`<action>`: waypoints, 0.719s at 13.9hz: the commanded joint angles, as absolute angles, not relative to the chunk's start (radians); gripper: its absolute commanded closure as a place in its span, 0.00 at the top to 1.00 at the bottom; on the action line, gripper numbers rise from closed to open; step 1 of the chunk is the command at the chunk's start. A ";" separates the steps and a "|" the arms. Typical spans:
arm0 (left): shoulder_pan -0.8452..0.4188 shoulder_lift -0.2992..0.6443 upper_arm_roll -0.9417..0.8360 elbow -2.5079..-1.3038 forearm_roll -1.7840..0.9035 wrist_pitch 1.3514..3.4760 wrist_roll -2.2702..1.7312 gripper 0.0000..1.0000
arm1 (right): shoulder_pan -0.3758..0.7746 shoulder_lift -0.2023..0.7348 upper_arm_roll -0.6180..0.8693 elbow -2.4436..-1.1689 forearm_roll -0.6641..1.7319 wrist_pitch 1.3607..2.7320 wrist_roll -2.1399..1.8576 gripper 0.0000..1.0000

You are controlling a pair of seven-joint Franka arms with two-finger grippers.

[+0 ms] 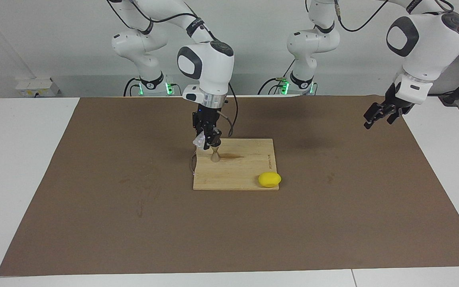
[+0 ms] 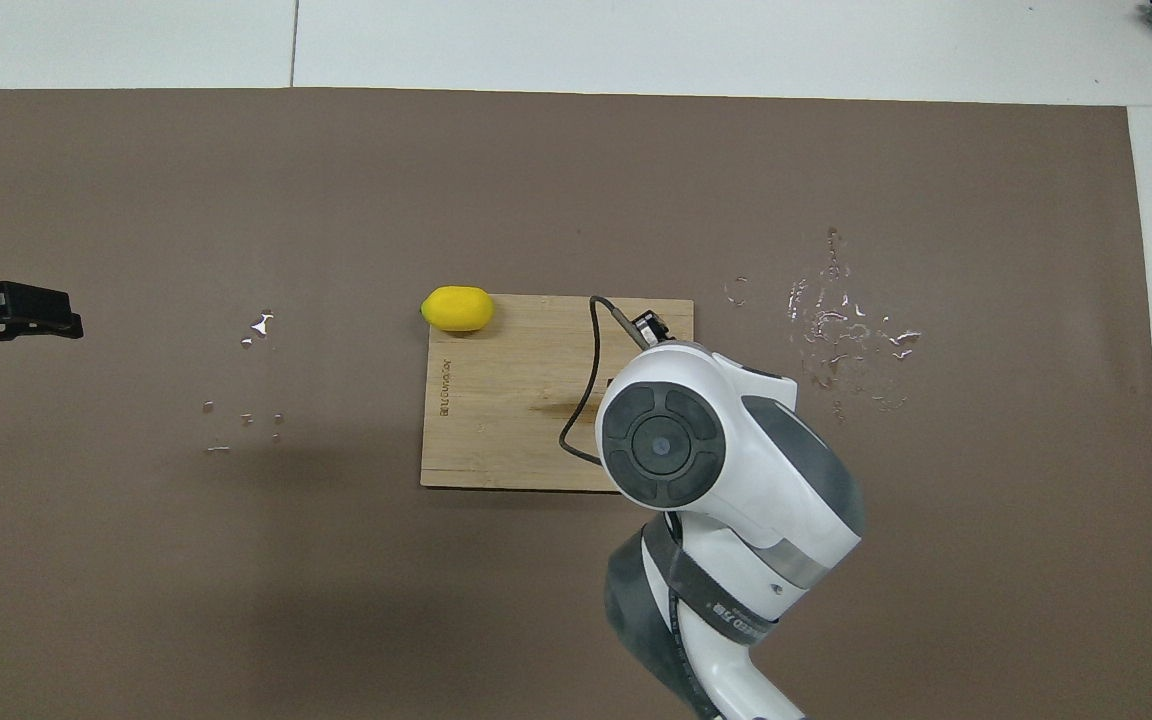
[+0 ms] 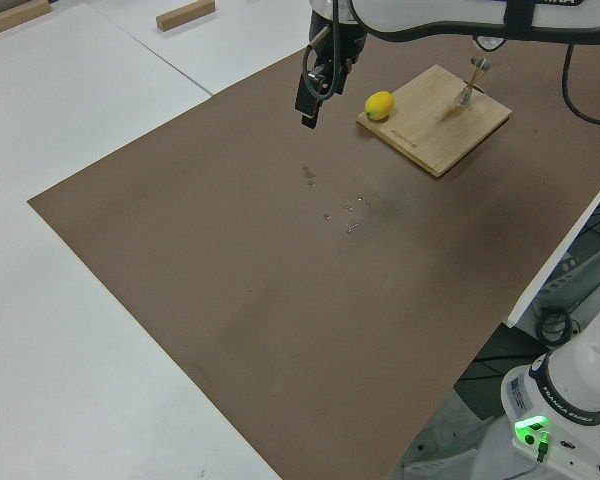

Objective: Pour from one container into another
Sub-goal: 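Tilt the glass over the metal cup to pour, then carry the glass back and set it down at its spot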

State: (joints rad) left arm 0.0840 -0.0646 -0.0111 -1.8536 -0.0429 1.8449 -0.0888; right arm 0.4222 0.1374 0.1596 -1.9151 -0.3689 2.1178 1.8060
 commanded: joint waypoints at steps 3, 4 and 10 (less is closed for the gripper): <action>0.078 -0.075 -0.008 -1.855 -0.026 1.824 -0.104 1.00 | 0.353 0.138 0.169 -1.927 -0.220 2.141 1.816 0.00; 0.078 -0.075 -0.008 -1.855 -0.026 1.824 -0.104 1.00 | 0.335 0.141 0.169 -1.927 -0.175 2.157 1.813 0.00; 0.077 -0.080 -0.009 -1.856 -0.026 1.825 -0.106 1.00 | 0.120 0.176 0.167 -1.944 0.234 2.198 1.574 0.00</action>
State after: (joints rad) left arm 0.0840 -0.0649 -0.0113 -1.8536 -0.0429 1.8428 -0.0890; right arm 0.1897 0.1614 0.1563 -1.9259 0.1289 2.1685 1.6581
